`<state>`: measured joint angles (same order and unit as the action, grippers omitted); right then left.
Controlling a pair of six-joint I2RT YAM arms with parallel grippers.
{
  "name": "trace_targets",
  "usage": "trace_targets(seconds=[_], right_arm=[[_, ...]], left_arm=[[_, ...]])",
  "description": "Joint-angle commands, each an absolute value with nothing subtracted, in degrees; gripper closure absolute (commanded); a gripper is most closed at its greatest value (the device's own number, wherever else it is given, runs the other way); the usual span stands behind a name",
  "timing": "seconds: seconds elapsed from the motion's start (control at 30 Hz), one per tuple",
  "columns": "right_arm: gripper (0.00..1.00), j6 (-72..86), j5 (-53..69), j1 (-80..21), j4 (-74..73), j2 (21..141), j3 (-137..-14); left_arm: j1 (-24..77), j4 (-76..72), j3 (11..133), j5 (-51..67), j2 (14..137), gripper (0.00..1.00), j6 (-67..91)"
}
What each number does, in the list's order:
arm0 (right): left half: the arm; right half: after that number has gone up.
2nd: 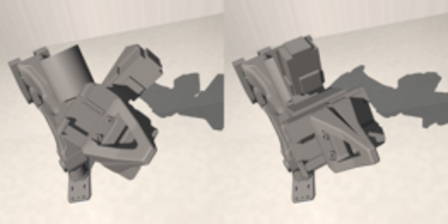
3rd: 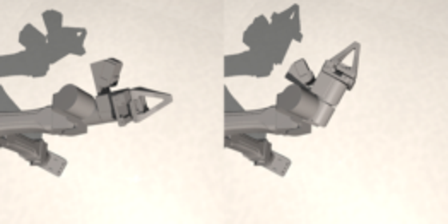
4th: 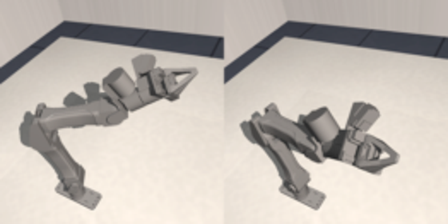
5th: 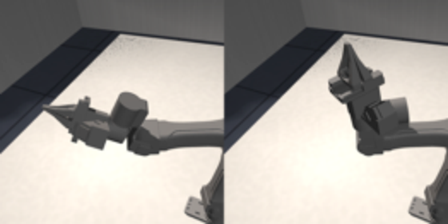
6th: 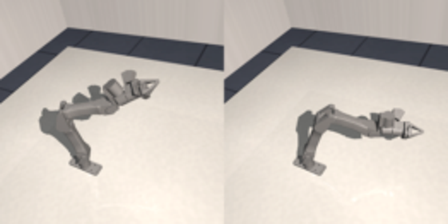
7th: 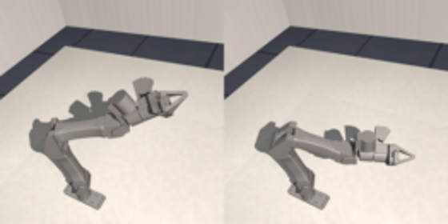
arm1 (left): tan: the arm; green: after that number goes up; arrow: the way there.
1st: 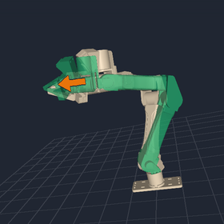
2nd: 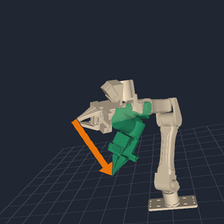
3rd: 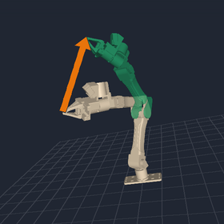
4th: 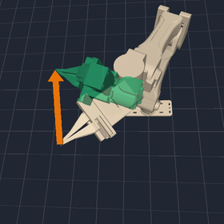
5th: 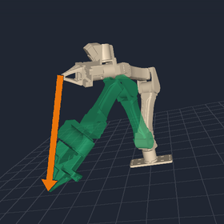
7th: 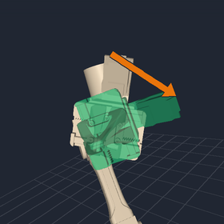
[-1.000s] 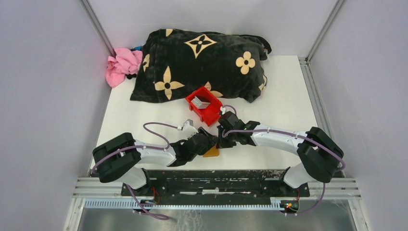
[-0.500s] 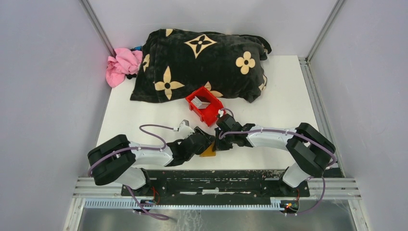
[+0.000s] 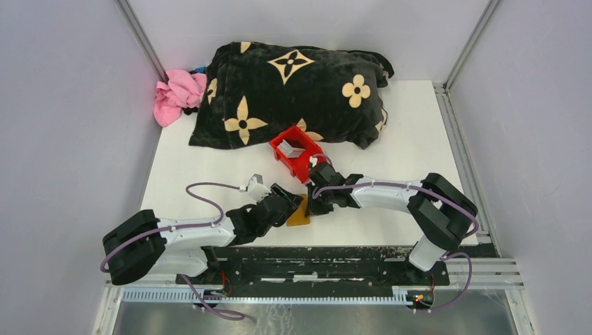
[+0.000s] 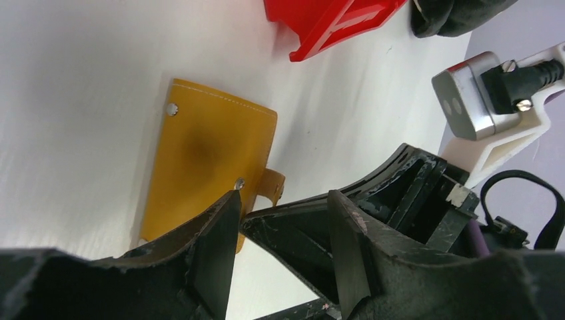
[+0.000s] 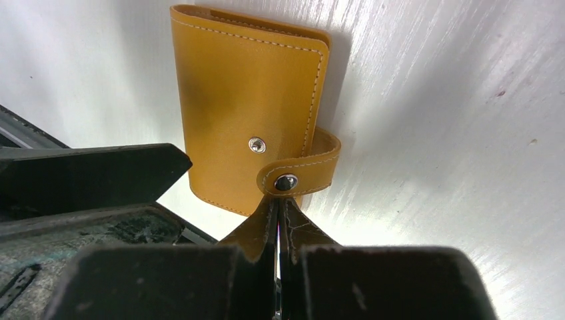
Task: Put the credit cards into the card holder
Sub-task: Close the card holder at the center of the board.
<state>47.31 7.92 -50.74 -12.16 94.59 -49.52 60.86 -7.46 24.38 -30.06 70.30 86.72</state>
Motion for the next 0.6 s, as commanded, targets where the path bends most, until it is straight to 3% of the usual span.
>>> trace_targets(seconds=[0.0, 0.27, 0.57], right_arm=[[0.99, 43.79, 5.13, -49.94, -15.45, 96.09, -53.01], [0.99, 40.21, 5.02, -48.82, -19.59, 97.99, -57.14], [0.99, 37.4, 5.38, -48.87, -22.95, 99.75, -60.76]], left_arm=[[60.95, -3.85, 23.22, -32.7, 67.7, 0.42, 84.04], [61.02, -0.54, 19.06, -34.33, 64.4, 0.43, 83.64], [61.02, -2.12, 20.76, -31.88, 70.3, 0.44, 79.92]])
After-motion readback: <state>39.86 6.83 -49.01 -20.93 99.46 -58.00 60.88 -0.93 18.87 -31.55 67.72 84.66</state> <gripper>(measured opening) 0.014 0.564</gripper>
